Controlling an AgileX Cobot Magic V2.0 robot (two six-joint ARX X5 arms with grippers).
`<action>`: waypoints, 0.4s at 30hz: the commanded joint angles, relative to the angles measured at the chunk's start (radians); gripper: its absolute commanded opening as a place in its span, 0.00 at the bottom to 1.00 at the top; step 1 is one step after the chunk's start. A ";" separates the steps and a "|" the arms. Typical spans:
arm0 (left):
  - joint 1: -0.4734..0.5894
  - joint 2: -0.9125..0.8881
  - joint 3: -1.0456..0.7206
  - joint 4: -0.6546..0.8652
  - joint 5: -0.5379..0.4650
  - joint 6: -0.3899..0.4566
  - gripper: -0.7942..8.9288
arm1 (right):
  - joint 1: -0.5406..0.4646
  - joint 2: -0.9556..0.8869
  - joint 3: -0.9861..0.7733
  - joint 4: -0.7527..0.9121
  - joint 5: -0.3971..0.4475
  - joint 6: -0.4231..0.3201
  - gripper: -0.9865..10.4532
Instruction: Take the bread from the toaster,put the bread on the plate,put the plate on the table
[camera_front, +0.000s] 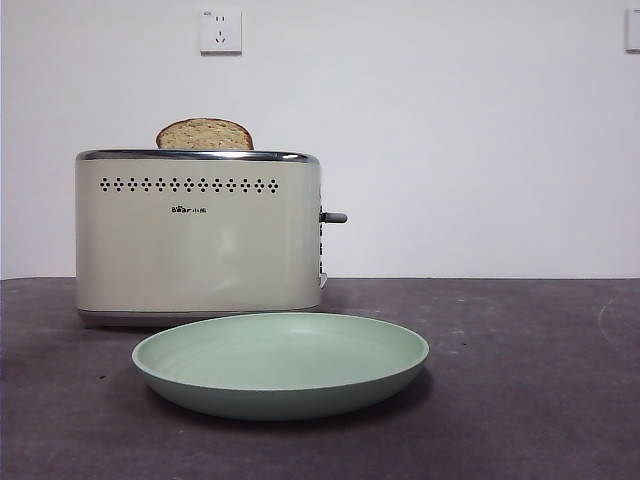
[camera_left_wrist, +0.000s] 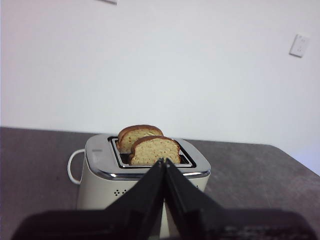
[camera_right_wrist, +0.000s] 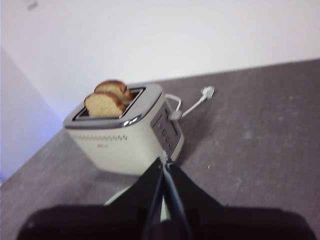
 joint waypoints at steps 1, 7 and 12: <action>-0.002 0.052 0.074 -0.065 -0.002 0.005 0.07 | 0.003 0.041 0.072 -0.080 -0.011 -0.068 0.08; -0.003 0.160 0.219 -0.193 -0.003 0.032 0.07 | 0.003 0.116 0.201 -0.249 -0.010 -0.141 0.08; -0.003 0.217 0.287 -0.274 -0.002 0.067 0.07 | 0.003 0.147 0.251 -0.344 -0.010 -0.189 0.08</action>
